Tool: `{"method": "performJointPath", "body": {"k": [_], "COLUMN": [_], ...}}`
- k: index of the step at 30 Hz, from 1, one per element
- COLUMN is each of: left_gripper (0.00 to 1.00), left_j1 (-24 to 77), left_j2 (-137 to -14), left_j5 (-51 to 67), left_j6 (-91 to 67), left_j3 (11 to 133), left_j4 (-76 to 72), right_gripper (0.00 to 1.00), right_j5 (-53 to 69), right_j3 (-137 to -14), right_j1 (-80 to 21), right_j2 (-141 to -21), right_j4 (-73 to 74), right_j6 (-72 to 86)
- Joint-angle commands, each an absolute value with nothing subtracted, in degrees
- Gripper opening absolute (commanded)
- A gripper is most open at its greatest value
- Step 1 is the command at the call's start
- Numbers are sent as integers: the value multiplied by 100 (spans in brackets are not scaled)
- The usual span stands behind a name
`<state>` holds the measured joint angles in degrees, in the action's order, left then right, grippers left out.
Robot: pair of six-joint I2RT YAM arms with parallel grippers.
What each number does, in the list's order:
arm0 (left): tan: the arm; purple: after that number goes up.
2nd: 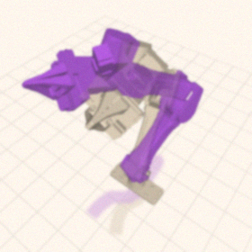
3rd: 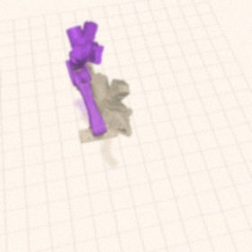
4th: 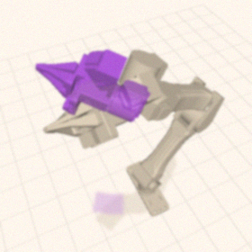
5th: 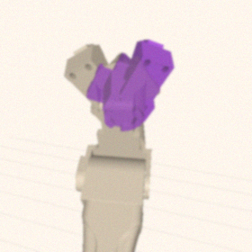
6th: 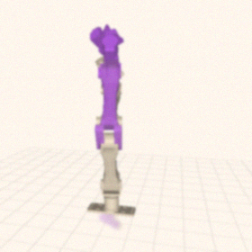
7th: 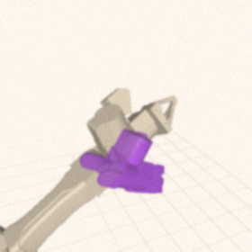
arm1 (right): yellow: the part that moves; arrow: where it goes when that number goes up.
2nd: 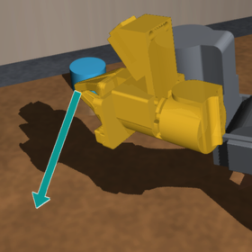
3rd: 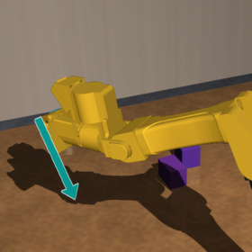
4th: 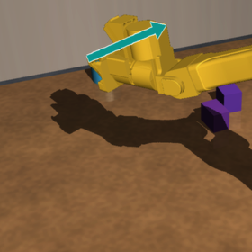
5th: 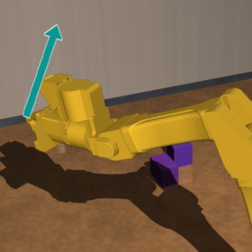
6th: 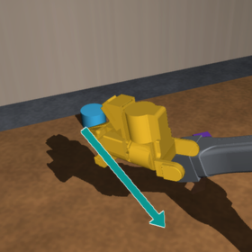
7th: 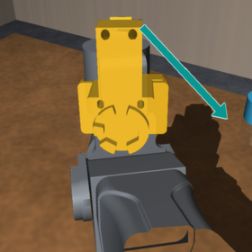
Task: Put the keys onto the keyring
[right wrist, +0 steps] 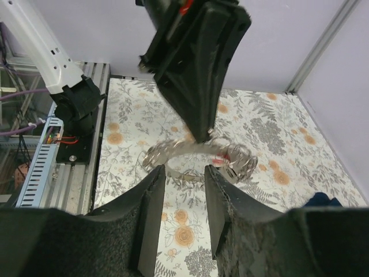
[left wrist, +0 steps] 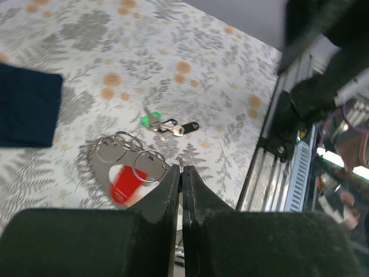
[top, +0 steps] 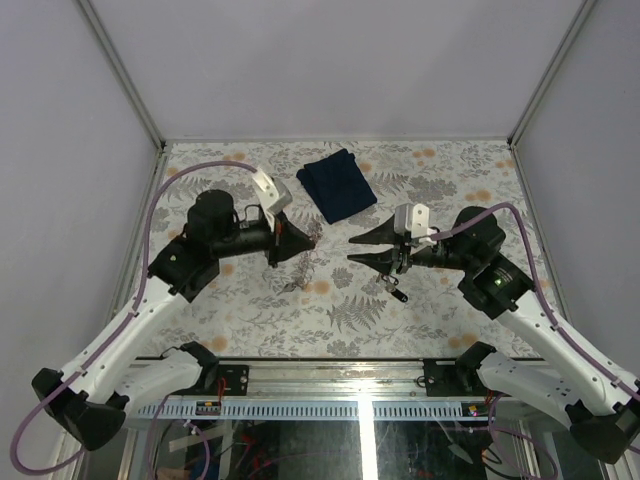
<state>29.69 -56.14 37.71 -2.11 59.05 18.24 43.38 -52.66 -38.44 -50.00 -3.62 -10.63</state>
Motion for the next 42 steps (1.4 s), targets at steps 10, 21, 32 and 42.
{"method": "performJointPath", "body": {"k": [10,21,32,42], "left_gripper": [0,0,0,0], "left_j1": [3762,3762,3771,3891], "left_j2": [-4635,-4293,-4081,-4063], "left_j5": [4192,4507,5449,5879], "left_j6": [928,94,204,829], "left_j3": [4872,4143,3617,3526], "left_j4": [-188,-2316,-3685,-3972], "right_gripper": [35,35,31,30], "right_j5": [5361,5305,5249,4983], "right_j3": [-5440,-5291,-5309,-5539], "right_j1": [-3973,-4303,-4322,-4729], "right_j2": [-5586,-5529,-5242,-5302], "right_j4": [-1274,-1797,-1962,-1232], "right_j6": [-545,-492,-370,-981]}}
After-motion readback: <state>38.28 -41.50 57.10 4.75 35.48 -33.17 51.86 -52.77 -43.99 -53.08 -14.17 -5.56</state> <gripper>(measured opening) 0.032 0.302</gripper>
